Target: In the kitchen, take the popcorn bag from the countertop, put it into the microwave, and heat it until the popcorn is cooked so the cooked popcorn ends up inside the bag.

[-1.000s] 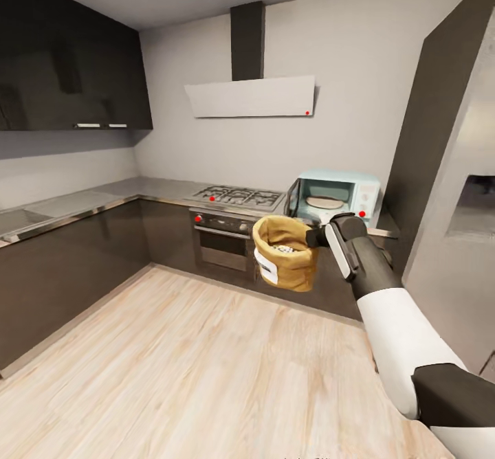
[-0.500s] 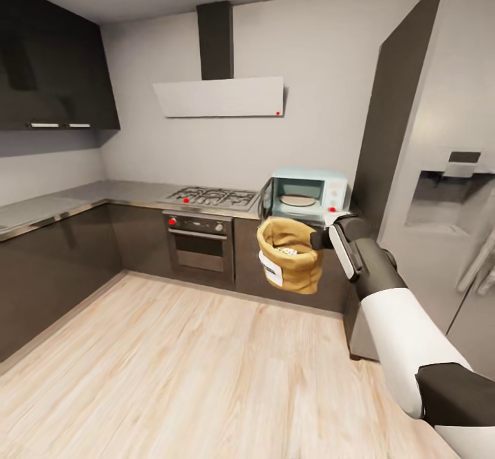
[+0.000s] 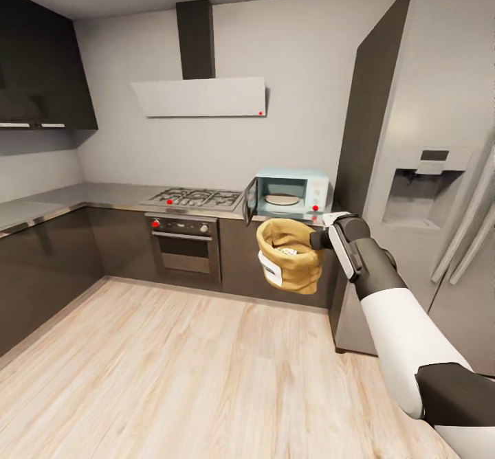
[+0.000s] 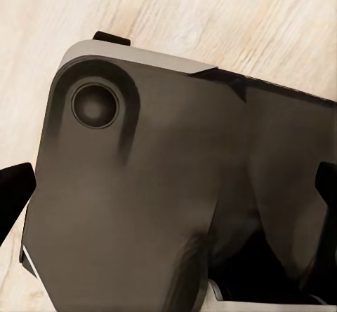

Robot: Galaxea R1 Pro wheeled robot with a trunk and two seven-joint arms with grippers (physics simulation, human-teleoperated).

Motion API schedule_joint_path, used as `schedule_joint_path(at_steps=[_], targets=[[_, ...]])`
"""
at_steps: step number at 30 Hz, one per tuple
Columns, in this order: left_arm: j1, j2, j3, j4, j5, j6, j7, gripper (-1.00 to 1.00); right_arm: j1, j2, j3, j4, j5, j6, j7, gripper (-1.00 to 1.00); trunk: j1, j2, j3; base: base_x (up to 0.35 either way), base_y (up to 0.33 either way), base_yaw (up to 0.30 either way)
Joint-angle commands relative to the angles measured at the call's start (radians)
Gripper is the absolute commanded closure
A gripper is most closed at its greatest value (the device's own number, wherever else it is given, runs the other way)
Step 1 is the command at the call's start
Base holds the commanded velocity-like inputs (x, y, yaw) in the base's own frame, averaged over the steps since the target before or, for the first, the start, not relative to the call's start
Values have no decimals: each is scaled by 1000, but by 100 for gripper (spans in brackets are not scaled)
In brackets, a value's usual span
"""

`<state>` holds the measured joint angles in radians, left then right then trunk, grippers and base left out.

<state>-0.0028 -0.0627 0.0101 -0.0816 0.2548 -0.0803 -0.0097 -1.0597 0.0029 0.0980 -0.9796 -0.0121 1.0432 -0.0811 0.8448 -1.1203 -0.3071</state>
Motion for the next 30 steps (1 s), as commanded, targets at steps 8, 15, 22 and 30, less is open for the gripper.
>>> schedule_joint_path(at_steps=[8, 15, 22, 30], targets=[[0, 0, 1, -1, 4, -3, -1, -100, 0, 0, 2, -1, -5, 4, -5, 100, 0, -1, -1, 0, 0, -1], [0, 0, 1, -1, 4, -1, -2, -100, -1, 0, 1, -1, -5, 4, -5, 100, 0, -1, -1, 65, 0, 0], [0, 0, 1, -1, 6, -1, -4, -100, -1, 0, 2, -2, -3, 4, -6, 100, 0, -1, -1, 302, 0, 0], [0, 0, 1, 0, 6, 0, -3, -100, -1, 0, 0, -2, -2, 4, -6, 100, 0, -1, -1, 318, 0, 0]])
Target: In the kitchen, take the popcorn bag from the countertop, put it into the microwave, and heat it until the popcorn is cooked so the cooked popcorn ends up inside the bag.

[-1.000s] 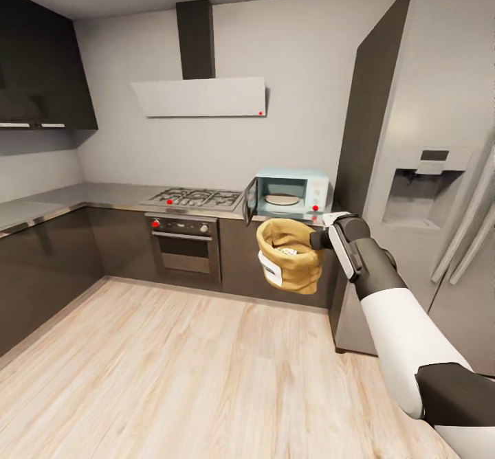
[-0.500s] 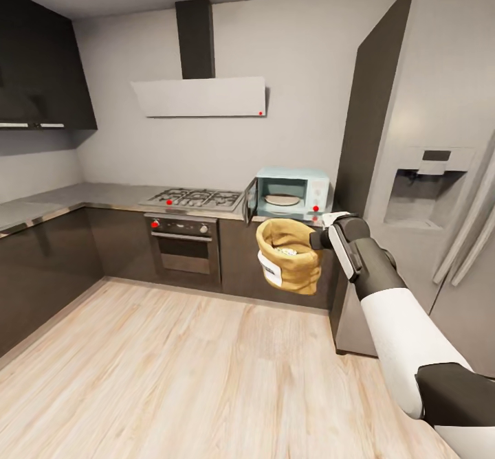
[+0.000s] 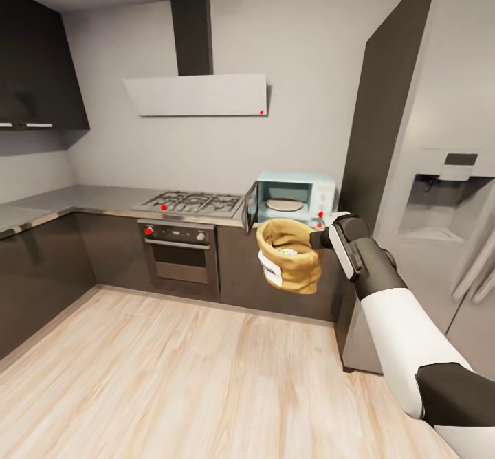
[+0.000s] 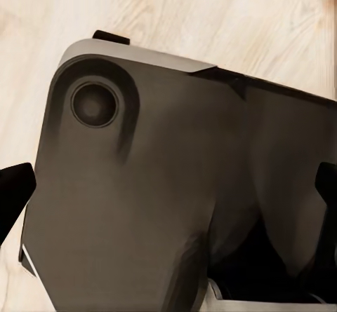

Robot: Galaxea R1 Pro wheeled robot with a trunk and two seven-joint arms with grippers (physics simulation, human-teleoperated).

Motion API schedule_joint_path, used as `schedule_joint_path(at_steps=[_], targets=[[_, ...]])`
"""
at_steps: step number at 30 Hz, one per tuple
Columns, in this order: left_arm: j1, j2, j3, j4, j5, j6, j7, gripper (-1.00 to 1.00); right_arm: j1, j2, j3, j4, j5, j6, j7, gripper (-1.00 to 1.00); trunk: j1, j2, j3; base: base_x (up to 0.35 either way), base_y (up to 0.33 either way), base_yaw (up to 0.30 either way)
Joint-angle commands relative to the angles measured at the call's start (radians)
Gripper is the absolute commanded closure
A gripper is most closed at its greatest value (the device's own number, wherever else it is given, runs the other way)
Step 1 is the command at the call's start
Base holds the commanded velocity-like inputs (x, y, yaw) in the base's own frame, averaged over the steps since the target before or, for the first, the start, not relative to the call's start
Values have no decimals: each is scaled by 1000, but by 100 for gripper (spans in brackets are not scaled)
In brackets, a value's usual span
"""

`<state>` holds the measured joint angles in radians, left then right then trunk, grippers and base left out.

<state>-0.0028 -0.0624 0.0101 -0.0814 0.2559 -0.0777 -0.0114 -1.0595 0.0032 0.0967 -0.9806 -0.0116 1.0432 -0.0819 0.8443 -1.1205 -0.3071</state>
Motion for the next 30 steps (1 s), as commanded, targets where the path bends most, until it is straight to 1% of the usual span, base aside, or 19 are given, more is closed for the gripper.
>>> schedule_joint_path(at_steps=[1, 26, 30], targets=[[0, 0, 1, 0, 5, -2, -1, -100, -1, 0, 2, -1, -2, 4, -6, 100, 1, -1, -1, 321, 0, 0], [0, 1, 1, 0, 6, -4, -1, -100, 0, -2, 1, -1, -3, 4, -4, 100, 1, -1, -1, 321, 0, 0], [0, 1, 1, 0, 6, -4, -1, -100, -1, -7, 1, -1, -2, 4, -4, 100, 1, -1, -1, 305, 0, 0]])
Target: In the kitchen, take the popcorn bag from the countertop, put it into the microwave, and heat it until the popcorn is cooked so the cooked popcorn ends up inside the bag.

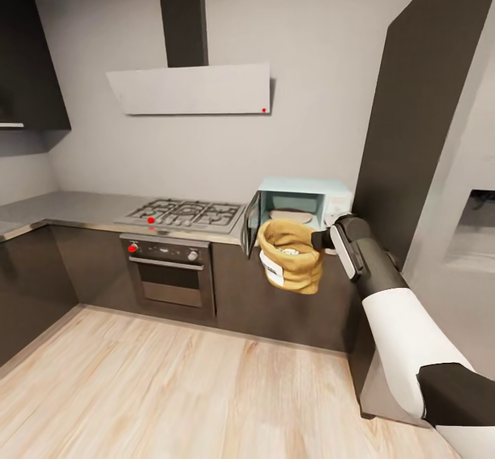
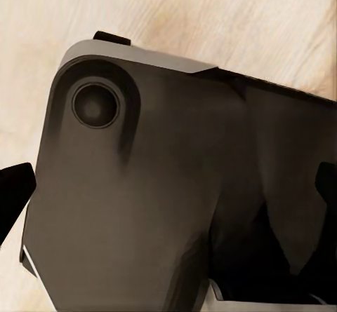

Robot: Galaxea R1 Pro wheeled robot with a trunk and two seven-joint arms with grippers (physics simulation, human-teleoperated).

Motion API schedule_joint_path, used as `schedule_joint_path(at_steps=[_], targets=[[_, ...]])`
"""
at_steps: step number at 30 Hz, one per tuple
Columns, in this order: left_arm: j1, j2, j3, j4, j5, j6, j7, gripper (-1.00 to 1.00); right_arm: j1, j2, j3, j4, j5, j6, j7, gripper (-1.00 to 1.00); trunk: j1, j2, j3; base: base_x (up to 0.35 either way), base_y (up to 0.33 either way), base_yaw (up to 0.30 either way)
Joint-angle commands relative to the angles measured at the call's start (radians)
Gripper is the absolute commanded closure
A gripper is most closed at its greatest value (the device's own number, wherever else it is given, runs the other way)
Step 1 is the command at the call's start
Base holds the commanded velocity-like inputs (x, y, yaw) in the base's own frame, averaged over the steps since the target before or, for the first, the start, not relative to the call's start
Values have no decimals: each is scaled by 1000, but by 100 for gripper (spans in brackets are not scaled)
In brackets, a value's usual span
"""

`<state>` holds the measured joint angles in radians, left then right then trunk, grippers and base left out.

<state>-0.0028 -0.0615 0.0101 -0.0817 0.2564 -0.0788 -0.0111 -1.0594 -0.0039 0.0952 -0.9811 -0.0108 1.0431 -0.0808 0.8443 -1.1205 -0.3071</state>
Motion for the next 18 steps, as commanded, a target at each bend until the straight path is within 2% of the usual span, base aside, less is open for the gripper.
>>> schedule_joint_path(at_steps=[1, 5, 15, 18], targets=[[0, 0, 1, 0, 5, -3, -1, -100, -1, -1, 2, -1, -3, 4, -5, 100, 1, -1, -1, 289, 0, 0], [0, 0, 1, 0, 5, -3, -1, -100, -1, -4, 3, -1, -3, 4, -5, 100, 1, -1, -1, 210, 0, 0], [0, 0, 1, 0, 4, -3, -1, -100, -1, -4, 3, 0, -3, 4, -8, 100, 1, -1, -1, 13, 0, -2], [0, 0, 1, 0, 4, -3, -1, -100, -1, -4, 3, -1, -2, 4, -9, 100, 1, -1, -1, 0, 0, -109]])
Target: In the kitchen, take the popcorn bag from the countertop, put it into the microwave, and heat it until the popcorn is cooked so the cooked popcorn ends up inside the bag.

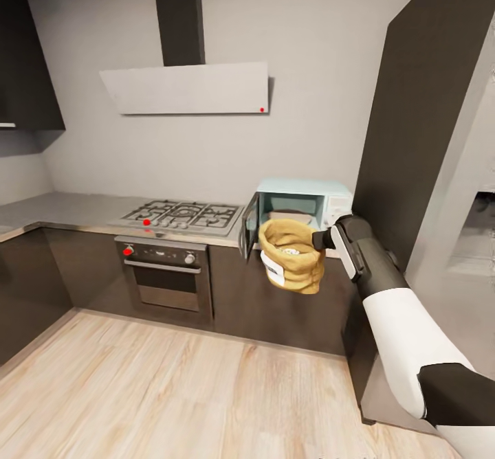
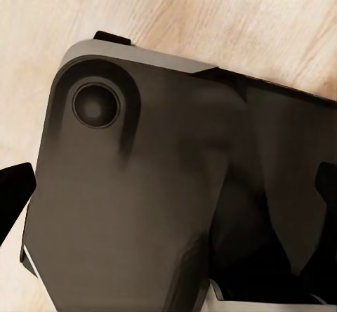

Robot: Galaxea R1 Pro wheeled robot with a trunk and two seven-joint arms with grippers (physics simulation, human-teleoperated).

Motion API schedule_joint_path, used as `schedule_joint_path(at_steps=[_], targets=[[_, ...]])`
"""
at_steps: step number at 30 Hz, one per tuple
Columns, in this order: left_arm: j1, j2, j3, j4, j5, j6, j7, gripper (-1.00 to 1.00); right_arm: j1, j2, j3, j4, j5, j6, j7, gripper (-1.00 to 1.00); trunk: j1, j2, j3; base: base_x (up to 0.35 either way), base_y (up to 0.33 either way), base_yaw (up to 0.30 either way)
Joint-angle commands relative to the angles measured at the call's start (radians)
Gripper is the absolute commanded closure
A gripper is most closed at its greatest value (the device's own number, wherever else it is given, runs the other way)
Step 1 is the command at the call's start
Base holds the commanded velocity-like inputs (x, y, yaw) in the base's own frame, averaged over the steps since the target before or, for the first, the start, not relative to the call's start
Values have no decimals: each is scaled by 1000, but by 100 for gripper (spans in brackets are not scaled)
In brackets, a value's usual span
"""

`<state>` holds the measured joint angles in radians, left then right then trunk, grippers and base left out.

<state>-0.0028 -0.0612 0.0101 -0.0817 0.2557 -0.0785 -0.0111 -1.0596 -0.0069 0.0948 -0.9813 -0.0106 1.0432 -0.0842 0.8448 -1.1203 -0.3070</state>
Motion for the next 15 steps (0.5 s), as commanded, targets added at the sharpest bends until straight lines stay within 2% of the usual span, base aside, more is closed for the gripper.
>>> schedule_joint_path(at_steps=[1, 12, 15], targets=[[0, 0, 1, 0, 5, -3, -1, -100, -1, -1, 3, 0, -2, 4, -5, 100, 0, -1, -1, 0, 0, -145], [0, 0, 1, 0, 5, -3, -1, -100, -1, -1, 3, 0, -2, 4, -5, 100, 0, -1, -1, 0, 0, -148], [0, 0, 1, 0, 5, -3, -1, -100, -1, -1, 3, 0, -2, 4, -5, 100, 0, -1, -1, 0, 0, -48]])
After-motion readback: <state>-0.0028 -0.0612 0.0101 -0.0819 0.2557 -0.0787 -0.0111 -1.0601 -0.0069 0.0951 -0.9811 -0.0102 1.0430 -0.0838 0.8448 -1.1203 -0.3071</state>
